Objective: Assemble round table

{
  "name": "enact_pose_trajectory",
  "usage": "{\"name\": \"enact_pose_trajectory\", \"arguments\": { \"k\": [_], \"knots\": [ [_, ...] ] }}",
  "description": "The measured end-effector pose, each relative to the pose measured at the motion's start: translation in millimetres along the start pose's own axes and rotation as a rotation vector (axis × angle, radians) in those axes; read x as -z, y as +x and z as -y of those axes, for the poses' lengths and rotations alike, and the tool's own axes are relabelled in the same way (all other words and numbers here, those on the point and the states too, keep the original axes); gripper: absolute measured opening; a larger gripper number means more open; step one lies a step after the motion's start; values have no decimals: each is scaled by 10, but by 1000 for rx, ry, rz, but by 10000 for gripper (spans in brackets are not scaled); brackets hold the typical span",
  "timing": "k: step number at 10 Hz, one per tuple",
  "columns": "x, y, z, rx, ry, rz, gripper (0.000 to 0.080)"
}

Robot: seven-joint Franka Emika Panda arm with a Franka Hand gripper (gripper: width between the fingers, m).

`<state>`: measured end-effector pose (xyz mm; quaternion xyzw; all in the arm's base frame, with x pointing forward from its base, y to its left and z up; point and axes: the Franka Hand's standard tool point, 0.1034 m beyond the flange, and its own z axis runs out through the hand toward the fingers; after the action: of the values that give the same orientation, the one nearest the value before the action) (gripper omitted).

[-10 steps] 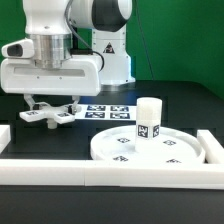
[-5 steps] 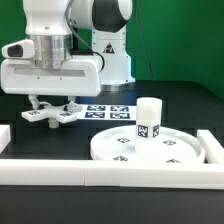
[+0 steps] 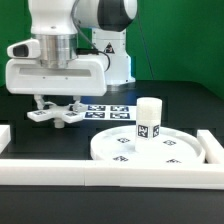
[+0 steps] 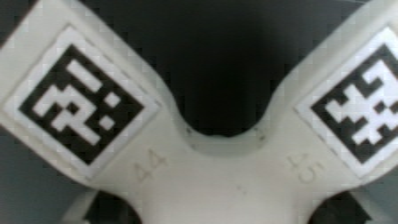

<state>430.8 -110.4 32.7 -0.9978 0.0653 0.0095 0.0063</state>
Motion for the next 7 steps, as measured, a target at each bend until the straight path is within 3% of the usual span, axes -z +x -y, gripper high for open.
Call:
{"name": "enact_pose_trajectory", "arguments": {
  "k": [5,6,7],
  "knots": [
    [377,53,865,-96,48,16,448],
    [453,72,970,-101,58,27,448],
    [447,66,938,-94,58,27,448]
  ]
}}
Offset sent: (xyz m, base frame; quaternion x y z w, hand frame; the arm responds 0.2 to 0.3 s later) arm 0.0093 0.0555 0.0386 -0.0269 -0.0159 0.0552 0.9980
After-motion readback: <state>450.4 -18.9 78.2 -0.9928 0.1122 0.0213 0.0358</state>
